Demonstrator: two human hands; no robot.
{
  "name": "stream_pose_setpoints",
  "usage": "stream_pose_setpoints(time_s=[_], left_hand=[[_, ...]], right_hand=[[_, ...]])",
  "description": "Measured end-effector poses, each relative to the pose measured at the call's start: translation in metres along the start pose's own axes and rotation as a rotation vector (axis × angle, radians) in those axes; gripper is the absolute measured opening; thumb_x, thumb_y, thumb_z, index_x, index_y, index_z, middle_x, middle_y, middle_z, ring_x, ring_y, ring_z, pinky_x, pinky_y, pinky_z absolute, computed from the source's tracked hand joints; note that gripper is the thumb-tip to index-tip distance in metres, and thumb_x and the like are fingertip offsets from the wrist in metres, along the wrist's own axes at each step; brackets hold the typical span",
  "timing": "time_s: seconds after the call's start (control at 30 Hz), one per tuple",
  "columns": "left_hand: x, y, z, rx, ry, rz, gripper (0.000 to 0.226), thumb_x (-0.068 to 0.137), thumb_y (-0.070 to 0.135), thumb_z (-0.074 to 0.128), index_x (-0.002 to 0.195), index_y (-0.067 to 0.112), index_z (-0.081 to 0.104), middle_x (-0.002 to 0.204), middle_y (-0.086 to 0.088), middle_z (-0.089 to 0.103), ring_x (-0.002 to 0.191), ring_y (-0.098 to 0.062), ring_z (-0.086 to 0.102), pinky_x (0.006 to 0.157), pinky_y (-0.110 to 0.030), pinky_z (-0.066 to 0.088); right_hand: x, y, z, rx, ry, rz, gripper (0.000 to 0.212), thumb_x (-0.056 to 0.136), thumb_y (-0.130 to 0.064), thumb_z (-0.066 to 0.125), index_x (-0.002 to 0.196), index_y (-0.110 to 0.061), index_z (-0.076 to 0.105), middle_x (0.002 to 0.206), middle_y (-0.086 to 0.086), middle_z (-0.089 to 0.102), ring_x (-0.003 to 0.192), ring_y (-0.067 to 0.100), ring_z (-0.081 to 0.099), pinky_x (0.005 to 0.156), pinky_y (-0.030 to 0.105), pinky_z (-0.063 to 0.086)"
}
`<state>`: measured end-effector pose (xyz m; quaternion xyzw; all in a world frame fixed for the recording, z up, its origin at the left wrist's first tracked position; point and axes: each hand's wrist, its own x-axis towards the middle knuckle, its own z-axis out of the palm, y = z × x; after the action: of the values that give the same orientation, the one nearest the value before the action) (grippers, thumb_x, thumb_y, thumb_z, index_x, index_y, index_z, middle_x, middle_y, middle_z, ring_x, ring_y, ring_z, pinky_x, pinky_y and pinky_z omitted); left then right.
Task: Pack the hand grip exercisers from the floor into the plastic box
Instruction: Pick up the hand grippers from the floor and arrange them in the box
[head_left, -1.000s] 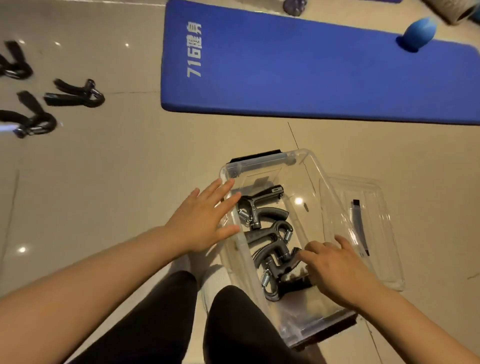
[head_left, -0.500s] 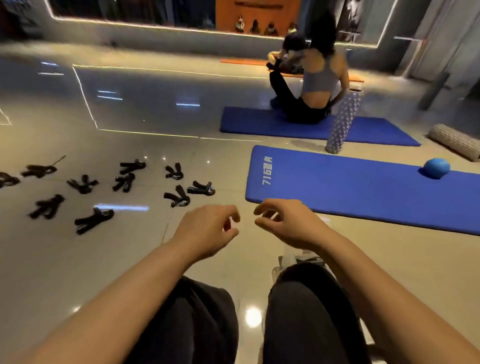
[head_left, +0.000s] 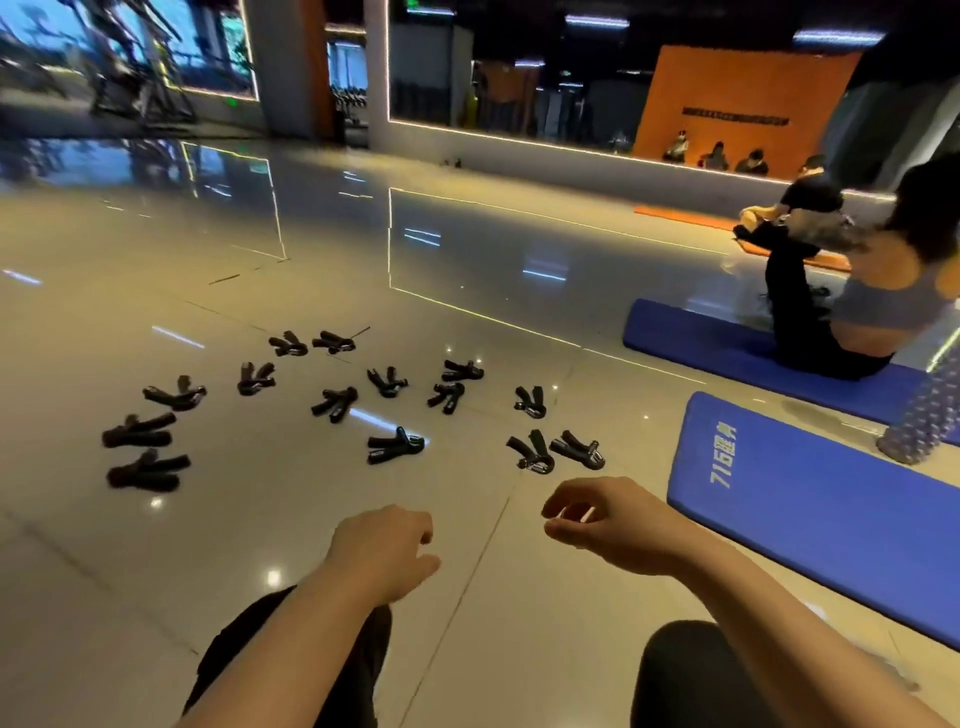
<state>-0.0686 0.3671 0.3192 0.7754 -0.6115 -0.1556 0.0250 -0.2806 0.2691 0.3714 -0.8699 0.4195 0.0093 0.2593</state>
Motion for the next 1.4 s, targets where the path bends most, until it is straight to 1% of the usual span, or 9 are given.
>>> stream_pose_setpoints(time_s=[0.2, 0.43, 0.57, 0.7, 0.83, 0.93, 1.03, 1.2, 1.4], left_hand=[[0.02, -0.077, -0.013, -0.431, 0.054, -0.181, 0.025, 0.085, 0.05, 0.055, 0.104, 0.034, 0.058, 0.094, 0.012, 0.059, 0.087, -0.008, 0.058, 0.082, -0.029, 0.05], [0.075, -0.091, -0.044, -0.524, 0.146, -0.174, 0.029, 0.088, 0.051, 0.054, 0.112, 0.035, 0.053, 0.094, 0.015, 0.054, 0.093, -0.006, 0.056, 0.087, -0.032, 0.048], [0.095, -0.119, -0.061, -0.537, 0.097, -0.177, 0.028, 0.086, 0.049, 0.057, 0.109, 0.033, 0.058, 0.096, 0.013, 0.057, 0.092, -0.007, 0.057, 0.088, -0.034, 0.049], [0.109, -0.178, -0.074, -0.587, 0.126, -0.317, 0.024, 0.085, 0.045, 0.06, 0.104, 0.031, 0.059, 0.096, 0.011, 0.058, 0.089, -0.006, 0.057, 0.086, -0.031, 0.05], [0.139, -0.231, -0.086, -0.652, 0.12, -0.386, 0.023, 0.085, 0.041, 0.063, 0.104, 0.029, 0.06, 0.096, 0.013, 0.057, 0.088, 0.0, 0.055, 0.075, -0.02, 0.047], [0.174, -0.271, -0.093, -0.626, 0.117, -0.402, 0.026, 0.085, 0.042, 0.063, 0.106, 0.029, 0.059, 0.096, 0.012, 0.058, 0.087, -0.001, 0.055, 0.066, -0.015, 0.042], [0.203, -0.325, -0.085, -0.621, 0.144, -0.5, 0.031, 0.086, 0.04, 0.062, 0.113, 0.026, 0.056, 0.101, 0.007, 0.056, 0.091, -0.008, 0.055, 0.073, -0.022, 0.044], [0.244, -0.428, -0.028, -0.759, 0.16, -0.763, 0.038, 0.088, 0.034, 0.062, 0.122, 0.019, 0.052, 0.116, -0.003, 0.057, 0.1, -0.016, 0.053, 0.085, -0.029, 0.043], [0.307, -0.522, 0.05, -0.785, 0.172, -0.986, 0.052, 0.085, 0.034, 0.065, 0.13, 0.017, 0.045, 0.129, -0.009, 0.047, 0.11, -0.025, 0.049, 0.094, -0.039, 0.042]], right_hand=[[0.117, -0.068, 0.03, -0.139, -0.15, -0.17, 0.029, 0.093, -0.036, 0.055, 0.118, -0.024, 0.058, 0.115, -0.004, 0.062, 0.099, 0.007, 0.057, 0.088, 0.024, 0.048], [0.211, -0.093, 0.032, -0.32, -0.139, -0.238, 0.034, 0.093, -0.039, 0.052, 0.124, -0.025, 0.053, 0.117, -0.003, 0.061, 0.102, 0.011, 0.056, 0.09, 0.03, 0.048], [0.24, -0.058, 0.025, -0.396, -0.36, -0.119, 0.037, 0.092, -0.04, 0.055, 0.126, -0.024, 0.053, 0.121, -0.002, 0.059, 0.104, 0.012, 0.056, 0.092, 0.029, 0.047], [0.293, -0.047, 0.031, -0.111, -0.247, 0.003, 0.029, 0.092, -0.034, 0.057, 0.118, -0.021, 0.057, 0.116, 0.001, 0.06, 0.097, 0.012, 0.057, 0.086, 0.026, 0.048], [0.355, -0.061, 0.08, 0.016, -0.221, -0.037, 0.03, 0.091, -0.034, 0.059, 0.118, -0.022, 0.057, 0.116, -0.001, 0.061, 0.091, 0.007, 0.055, 0.069, 0.011, 0.042], [0.402, -0.088, 0.085, 0.148, -0.195, -0.078, 0.027, 0.09, -0.031, 0.061, 0.115, -0.021, 0.059, 0.108, -0.004, 0.06, 0.086, 0.005, 0.054, 0.068, 0.014, 0.04], [0.449, -0.111, 0.079, 0.252, -0.149, -0.109, 0.025, 0.09, -0.027, 0.062, 0.113, -0.02, 0.057, 0.1, -0.007, 0.055, 0.081, 0.002, 0.055, 0.059, 0.008, 0.041], [0.538, -0.113, 0.116, 0.131, -0.289, -0.065, 0.046, 0.085, -0.026, 0.068, 0.126, -0.019, 0.05, 0.122, 0.003, 0.053, 0.083, 0.004, 0.051, 0.054, 0.01, 0.039], [0.627, -0.08, 0.196, -0.053, -0.362, 0.07, 0.071, 0.077, -0.027, 0.076, 0.138, -0.019, 0.039, 0.136, 0.008, 0.044, 0.119, 0.022, 0.046, 0.093, 0.028, 0.039]])
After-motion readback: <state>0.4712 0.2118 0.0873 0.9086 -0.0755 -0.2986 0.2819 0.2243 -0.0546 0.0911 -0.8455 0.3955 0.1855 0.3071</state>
